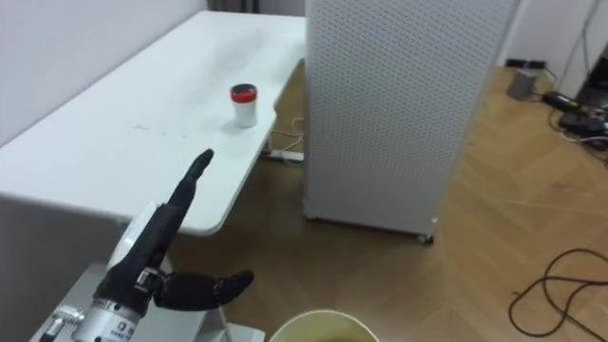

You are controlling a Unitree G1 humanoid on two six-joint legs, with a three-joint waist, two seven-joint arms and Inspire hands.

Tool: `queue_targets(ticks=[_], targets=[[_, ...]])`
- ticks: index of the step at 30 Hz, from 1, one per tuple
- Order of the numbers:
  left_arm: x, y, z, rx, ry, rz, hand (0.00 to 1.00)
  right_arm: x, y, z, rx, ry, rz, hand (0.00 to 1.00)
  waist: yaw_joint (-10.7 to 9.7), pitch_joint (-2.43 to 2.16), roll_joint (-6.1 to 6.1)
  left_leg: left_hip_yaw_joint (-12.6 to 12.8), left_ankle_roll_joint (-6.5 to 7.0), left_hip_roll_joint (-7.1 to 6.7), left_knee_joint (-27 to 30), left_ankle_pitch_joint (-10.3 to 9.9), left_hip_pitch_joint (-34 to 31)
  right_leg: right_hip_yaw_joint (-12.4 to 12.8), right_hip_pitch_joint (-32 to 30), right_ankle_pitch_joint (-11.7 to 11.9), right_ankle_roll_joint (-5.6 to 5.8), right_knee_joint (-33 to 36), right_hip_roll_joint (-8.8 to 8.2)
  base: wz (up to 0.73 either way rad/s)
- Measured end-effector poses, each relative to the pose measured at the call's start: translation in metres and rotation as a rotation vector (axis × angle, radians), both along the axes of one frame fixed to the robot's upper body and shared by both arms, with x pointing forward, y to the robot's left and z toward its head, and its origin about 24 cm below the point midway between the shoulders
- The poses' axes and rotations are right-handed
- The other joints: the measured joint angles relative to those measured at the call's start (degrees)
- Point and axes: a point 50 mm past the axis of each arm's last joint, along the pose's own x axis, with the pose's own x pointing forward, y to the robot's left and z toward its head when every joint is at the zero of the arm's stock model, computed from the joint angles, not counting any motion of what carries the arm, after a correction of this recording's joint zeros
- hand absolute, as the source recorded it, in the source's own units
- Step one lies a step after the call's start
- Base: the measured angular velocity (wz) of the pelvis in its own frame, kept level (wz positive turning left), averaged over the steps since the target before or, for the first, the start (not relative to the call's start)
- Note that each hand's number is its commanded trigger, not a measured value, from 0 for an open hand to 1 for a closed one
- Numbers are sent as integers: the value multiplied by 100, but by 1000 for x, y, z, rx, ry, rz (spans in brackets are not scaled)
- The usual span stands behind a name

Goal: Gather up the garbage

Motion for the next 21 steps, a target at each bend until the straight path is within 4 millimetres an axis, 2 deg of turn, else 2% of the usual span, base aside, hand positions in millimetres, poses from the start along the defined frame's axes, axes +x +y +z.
queue_targets(ticks=[2, 6, 10, 12, 16, 19, 21], targets=[[-1, 2, -1, -7, -1, 21, 0, -4, -1, -1, -11, 11, 1, 100, 44, -1, 2, -18, -53, -29, -11, 32, 28, 114, -20, 37, -25, 11, 28, -30], [-2, 7, 0, -25, -16, 68, 0, -6, 1, 0, -22, -5, 6, 100, 90, -17, 26, -169, -56, -76, -137, 35, 84, 302, -40, 127, 22, -24, 100, -21], [-1, 12, 2, -42, -39, 124, 0, -11, 0, 0, -20, -5, -9, 100, 113, -34, 76, -208, -101, -117, -406, 17, 180, 379, -42, 291, 42, -95, 123, -8], [-1, 15, 3, -54, -57, 158, 0, -11, -1, 0, -24, -5, -12, 100, 115, -40, 84, -221, -65, -181, -406, 16, 186, 404, -42, 340, 51, -74, 108, -5], [-2, 16, 8, -88, -111, 193, 0, -11, -1, 0, -26, -6, -22, 100, 100, -45, 103, -206, 38, -304, -354, 12, 124, 418, -53, 421, 175, -114, 3, 0], [-2, 17, 7, -93, -114, 204, 0, -12, -1, 0, -28, 2, -31, 100, 112, -21, 123, -202, 108, -388, -351, 25, 132, 406, -53, 438, 205, -61, -93, 3], [-2, 18, 6, -92, -109, 212, 0, -12, 0, -1, -29, 7, -40, 100, 150, 2, 112, -136, 163, -456, -350, 32, 148, 382, -159, 369, 230, 158, -178, -6]])
